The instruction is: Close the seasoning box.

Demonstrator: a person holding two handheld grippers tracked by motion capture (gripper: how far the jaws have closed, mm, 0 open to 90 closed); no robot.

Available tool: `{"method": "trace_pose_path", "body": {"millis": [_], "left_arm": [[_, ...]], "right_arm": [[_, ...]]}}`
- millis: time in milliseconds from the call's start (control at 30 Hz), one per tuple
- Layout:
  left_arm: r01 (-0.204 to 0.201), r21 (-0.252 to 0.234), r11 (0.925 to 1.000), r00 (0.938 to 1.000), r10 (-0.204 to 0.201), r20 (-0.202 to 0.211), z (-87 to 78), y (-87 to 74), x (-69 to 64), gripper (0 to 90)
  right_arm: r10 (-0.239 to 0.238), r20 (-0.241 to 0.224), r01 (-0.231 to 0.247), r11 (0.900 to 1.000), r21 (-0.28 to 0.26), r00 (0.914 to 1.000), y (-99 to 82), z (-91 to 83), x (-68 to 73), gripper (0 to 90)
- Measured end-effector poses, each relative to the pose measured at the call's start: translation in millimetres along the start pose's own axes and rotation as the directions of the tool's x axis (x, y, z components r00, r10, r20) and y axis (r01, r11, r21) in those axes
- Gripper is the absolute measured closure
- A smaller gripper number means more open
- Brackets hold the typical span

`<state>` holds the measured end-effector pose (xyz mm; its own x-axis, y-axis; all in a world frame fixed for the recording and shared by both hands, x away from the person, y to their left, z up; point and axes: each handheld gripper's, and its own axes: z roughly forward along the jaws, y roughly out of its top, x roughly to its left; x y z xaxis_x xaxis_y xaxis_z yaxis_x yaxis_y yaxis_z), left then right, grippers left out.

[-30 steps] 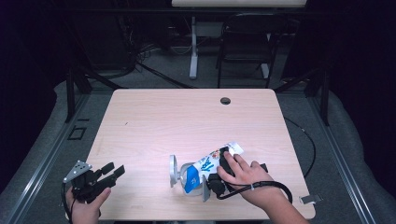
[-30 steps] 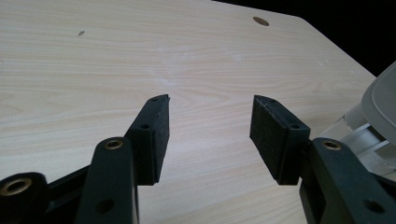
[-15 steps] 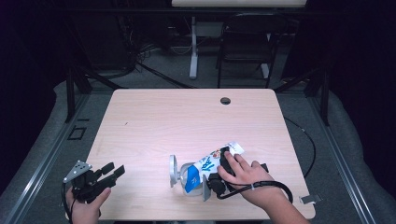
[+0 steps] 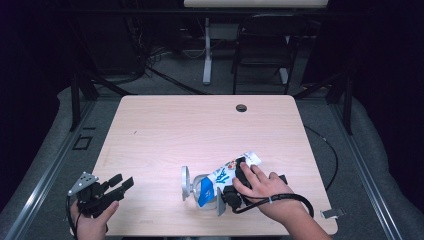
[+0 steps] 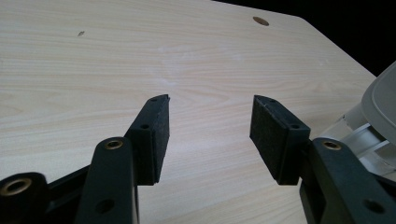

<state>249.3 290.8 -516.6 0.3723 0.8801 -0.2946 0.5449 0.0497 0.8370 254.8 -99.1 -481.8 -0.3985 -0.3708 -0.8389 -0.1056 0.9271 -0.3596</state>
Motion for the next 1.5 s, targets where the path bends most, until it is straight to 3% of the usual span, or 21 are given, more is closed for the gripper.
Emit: {"method": "trace_pose_path", "body": {"millis": [1500], "left_arm": [[0.003,-0.002,1.0000,1.0000,-0.003,-0.001,-0.2,-0.2,1.4,48.1]], "right_arm": [[-0.034,0.003,0.034,0.9994,-0.007,0.9994,0.7,-1.2,-1.6,54.7]]}}
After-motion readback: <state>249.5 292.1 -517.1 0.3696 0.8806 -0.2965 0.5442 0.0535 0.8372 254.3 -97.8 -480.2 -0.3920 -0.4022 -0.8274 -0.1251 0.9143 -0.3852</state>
